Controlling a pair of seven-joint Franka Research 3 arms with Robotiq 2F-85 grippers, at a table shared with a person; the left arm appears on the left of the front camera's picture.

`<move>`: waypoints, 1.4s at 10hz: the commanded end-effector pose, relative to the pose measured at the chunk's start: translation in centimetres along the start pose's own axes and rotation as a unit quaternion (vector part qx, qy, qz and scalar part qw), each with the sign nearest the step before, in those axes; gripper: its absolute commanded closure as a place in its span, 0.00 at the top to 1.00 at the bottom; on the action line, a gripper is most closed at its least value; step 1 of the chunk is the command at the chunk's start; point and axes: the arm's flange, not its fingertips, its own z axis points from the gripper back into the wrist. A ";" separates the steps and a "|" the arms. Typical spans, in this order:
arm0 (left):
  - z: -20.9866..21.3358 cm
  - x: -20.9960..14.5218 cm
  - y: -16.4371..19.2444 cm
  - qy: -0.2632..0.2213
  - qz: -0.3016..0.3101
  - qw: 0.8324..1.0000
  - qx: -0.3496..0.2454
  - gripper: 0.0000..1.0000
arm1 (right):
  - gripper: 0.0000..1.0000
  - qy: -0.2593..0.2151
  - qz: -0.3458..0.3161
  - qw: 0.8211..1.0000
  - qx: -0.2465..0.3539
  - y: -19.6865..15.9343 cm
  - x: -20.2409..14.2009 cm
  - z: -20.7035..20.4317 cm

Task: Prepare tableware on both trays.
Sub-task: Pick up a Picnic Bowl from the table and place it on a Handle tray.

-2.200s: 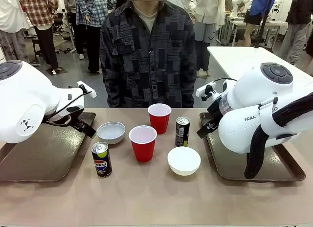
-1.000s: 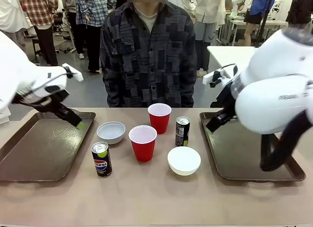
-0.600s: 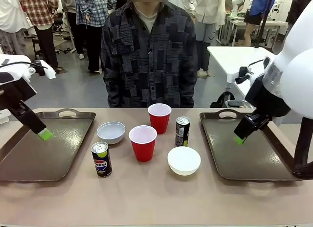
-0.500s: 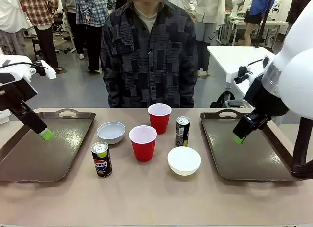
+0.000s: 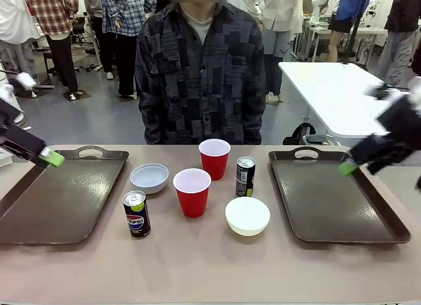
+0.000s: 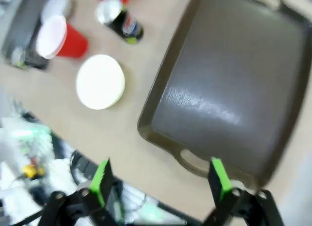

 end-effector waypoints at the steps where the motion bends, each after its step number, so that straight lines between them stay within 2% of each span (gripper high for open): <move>1: 2.4 -1.2 4.4 -0.090 0.114 0.978 -0.149 1.00 | 1.00 -0.088 -0.106 0.980 0.142 -6.9 -3.6 3.3; 3: 5.4 -4.0 7.9 -0.103 0.178 0.970 -0.129 1.00 | 1.00 -0.111 -0.165 0.959 0.202 -11.0 -7.9 4.9; 6: 9.8 -6.1 10.2 -0.114 0.226 0.964 -0.077 1.00 | 1.00 -0.105 -0.186 0.957 0.195 -12.1 -10.5 6.6; 8: 11.7 -7.2 10.7 -0.115 0.231 0.964 -0.058 1.00 | 1.00 -0.110 -0.198 0.956 0.187 -12.3 -11.2 7.6; 10: 11.9 -8.0 10.5 -0.111 0.229 0.966 -0.044 1.00 | 1.00 -0.095 -0.202 0.960 0.171 -11.8 -10.7 8.0; 14: 12.3 -8.4 10.2 -0.071 0.200 0.977 -0.018 1.00 | 1.00 -0.099 -0.200 0.964 0.146 -11.1 -11.2 9.3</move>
